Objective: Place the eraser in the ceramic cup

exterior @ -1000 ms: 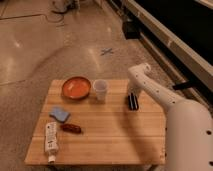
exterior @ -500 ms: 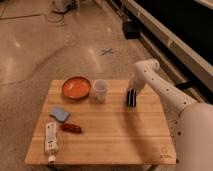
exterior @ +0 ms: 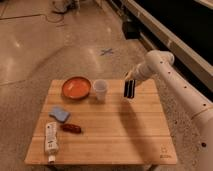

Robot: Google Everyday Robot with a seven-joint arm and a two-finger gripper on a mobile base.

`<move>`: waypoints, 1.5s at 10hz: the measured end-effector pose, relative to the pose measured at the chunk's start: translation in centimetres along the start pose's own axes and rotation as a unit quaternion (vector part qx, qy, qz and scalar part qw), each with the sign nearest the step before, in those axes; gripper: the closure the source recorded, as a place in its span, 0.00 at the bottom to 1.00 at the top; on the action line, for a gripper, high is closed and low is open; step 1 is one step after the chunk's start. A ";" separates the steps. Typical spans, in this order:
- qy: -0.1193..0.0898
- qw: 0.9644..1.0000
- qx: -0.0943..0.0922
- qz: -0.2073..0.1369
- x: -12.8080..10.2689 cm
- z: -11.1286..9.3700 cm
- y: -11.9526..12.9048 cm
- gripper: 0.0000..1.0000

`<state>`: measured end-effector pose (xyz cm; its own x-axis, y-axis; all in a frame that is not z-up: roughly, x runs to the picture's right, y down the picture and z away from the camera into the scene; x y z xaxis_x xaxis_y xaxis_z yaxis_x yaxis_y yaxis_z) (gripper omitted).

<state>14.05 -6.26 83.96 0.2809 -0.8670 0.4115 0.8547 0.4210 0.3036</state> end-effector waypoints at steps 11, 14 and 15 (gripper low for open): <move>0.151 0.981 0.102 -0.067 0.9 -0.6 -10.2 1.00; 0.163 0.977 0.112 -0.072 -0.1 1.0 -12.6 1.00; 0.166 0.977 0.113 -0.075 -0.4 1.6 -12.9 1.00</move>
<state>2.23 -10.94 81.23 0.3170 -0.9466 0.0582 0.7901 0.2975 0.5359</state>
